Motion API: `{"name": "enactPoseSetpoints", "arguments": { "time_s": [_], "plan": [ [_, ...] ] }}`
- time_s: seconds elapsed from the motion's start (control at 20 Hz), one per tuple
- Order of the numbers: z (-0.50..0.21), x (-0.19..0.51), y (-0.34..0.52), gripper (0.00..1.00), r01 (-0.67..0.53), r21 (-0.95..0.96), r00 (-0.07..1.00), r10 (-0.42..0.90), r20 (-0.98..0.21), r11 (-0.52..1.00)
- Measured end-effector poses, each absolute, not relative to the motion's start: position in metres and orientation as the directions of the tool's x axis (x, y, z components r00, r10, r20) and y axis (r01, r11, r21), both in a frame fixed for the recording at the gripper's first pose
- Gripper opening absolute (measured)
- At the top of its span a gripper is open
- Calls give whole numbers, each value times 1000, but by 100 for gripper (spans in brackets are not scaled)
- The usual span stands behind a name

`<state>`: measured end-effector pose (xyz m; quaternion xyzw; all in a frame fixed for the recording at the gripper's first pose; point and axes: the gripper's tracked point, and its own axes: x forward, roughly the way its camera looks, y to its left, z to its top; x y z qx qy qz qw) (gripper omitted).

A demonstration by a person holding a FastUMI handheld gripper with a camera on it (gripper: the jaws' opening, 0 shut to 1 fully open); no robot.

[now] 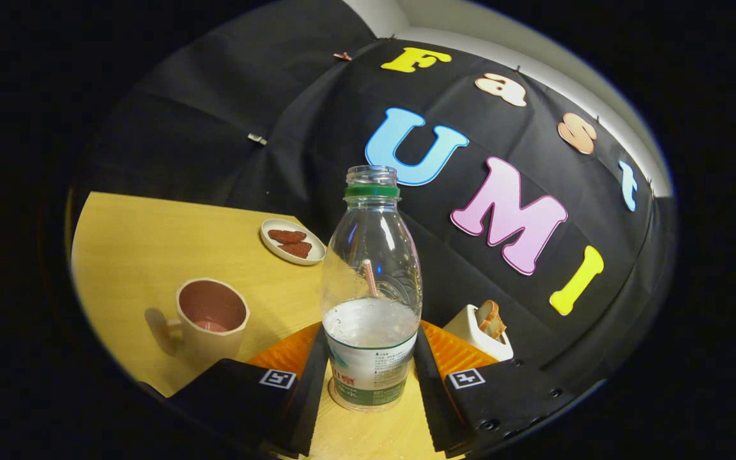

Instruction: Take the bottle from table, then pour the juice into the cup, finally place the bottle on the coaster

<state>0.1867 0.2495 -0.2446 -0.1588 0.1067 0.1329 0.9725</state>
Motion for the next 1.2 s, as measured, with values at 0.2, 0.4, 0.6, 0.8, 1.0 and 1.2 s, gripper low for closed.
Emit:
{"name": "enactPoseSetpoints", "arguments": {
  "time_s": [0.2, 0.4, 0.6, 0.8, 1.0, 1.2],
  "plan": [
    [-249, 206, 241, 72, -265, -216, 954, 222, -201, 940],
    [-272, 219, 229, 73, -230, -112, 957, 203, -205, 967],
    [-300, 230, 215, 73, -183, -24, 959, 173, -223, 983],
    [-321, 235, 204, 74, -153, 54, 953, 162, -255, 987],
    [-330, 241, 196, 74, -149, 65, 954, 161, -253, 987],
    [-339, 242, 196, 75, -154, 90, 949, 173, -264, 984]
  ]
}}
